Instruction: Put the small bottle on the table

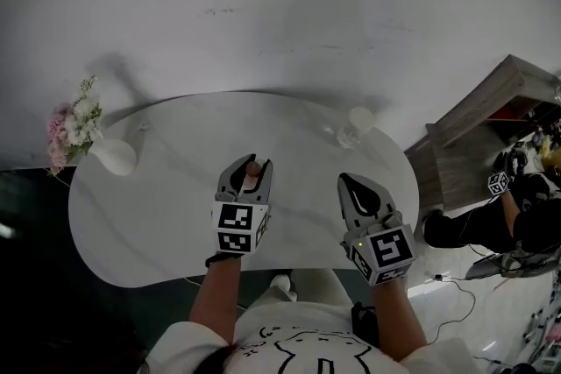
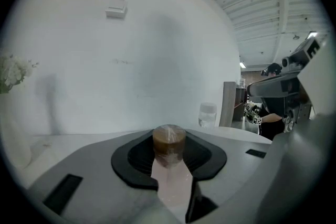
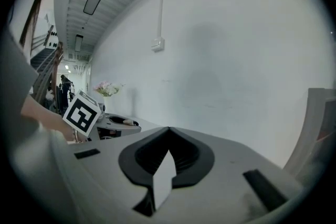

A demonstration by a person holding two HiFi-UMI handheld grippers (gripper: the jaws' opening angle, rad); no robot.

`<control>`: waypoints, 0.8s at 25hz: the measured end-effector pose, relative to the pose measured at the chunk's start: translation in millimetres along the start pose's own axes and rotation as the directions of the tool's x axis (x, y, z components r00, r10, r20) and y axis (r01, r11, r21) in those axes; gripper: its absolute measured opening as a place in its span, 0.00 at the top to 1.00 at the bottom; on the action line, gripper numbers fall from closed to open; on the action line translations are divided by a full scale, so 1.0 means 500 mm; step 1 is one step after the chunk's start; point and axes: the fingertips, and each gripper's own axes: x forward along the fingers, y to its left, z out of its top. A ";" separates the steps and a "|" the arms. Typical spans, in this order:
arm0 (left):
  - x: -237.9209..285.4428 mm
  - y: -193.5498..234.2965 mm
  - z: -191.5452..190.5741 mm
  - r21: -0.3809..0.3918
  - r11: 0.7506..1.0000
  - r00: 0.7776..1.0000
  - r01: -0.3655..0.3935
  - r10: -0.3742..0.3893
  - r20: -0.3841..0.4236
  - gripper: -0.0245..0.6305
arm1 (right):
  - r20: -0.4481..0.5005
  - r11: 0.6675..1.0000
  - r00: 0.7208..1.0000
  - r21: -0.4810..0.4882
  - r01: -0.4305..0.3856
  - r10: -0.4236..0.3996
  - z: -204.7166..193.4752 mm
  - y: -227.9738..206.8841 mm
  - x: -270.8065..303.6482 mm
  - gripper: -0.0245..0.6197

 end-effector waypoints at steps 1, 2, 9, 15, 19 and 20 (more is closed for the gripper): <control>0.011 0.000 -0.010 -0.006 1.000 1.000 0.001 -0.001 -0.010 0.77 | -0.005 1.000 1.000 0.005 -0.001 0.001 -0.006 -0.003 0.004 0.97; 0.021 0.000 -0.020 -0.012 1.000 1.000 0.002 -0.002 -0.020 0.77 | -0.013 1.000 1.000 0.008 -0.001 0.002 -0.013 -0.007 0.007 0.97; 0.080 0.001 -0.073 -0.047 0.999 0.997 0.001 -0.005 -0.082 0.77 | -0.061 0.999 0.998 0.033 0.005 -0.003 -0.057 -0.033 0.030 0.97; 0.115 -0.004 -0.096 -0.044 0.999 0.993 0.008 -0.013 -0.115 0.77 | -0.080 0.998 0.997 0.056 -0.003 0.007 -0.079 -0.036 0.048 0.97; 0.130 -0.008 -0.109 -0.041 0.999 0.991 0.009 -0.015 -0.134 0.77 | -0.087 0.998 0.996 0.066 -0.010 0.016 -0.089 -0.038 0.056 0.97; 0.133 -0.008 -0.112 -0.041 0.999 0.990 0.009 -0.014 -0.140 0.77 | -0.087 0.998 0.996 0.067 -0.011 0.017 -0.090 -0.038 0.057 0.97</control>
